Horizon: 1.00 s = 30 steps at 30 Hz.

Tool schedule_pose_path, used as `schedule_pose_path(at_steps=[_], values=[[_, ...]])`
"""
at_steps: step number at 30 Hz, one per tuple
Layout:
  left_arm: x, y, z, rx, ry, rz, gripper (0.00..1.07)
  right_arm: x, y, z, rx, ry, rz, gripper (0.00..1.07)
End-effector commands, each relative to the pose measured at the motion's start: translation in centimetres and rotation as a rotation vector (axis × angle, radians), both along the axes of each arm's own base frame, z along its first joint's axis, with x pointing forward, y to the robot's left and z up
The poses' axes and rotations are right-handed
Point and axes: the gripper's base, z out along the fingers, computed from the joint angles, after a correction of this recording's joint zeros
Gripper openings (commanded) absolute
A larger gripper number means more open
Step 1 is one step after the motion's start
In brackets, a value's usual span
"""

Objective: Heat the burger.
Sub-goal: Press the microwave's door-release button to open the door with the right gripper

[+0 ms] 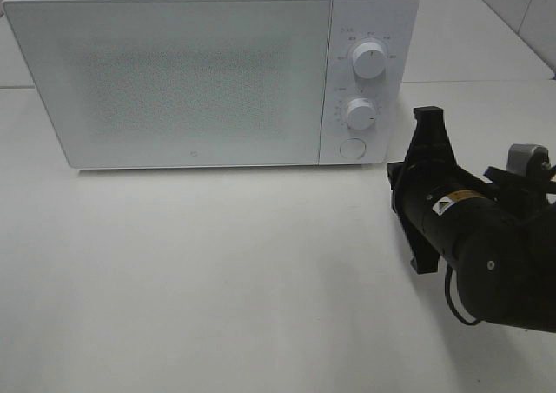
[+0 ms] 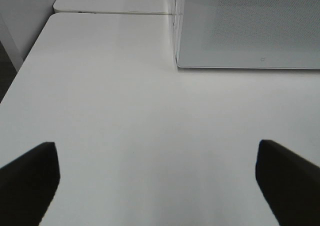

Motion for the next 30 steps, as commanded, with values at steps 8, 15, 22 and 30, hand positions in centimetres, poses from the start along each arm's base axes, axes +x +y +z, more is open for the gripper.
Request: schedule_pose_path(at_steps=[8, 15, 22, 30], values=[[-0.3, 0.0, 0.0, -0.002, -0.023, -0.005, 1.02, 4.5, 1.6, -1.3, 0.04, 0.007, 0.004, 0.0], [-0.3, 0.0, 0.0, -0.002, -0.023, -0.005, 1.02, 6.7, 2.1, -2.3, 0.083, 0.029, 0.011, 0.0], [-0.3, 0.0, 0.0, -0.002, -0.023, -0.005, 1.02, 8.2, 2.5, -2.9, 0.092, 0.039, 0.004, 0.0], [-0.3, 0.0, 0.0, -0.002, -0.023, -0.005, 1.02, 9.1, 2.4, -3.8, 0.092, 0.042, -0.019, 0.0]])
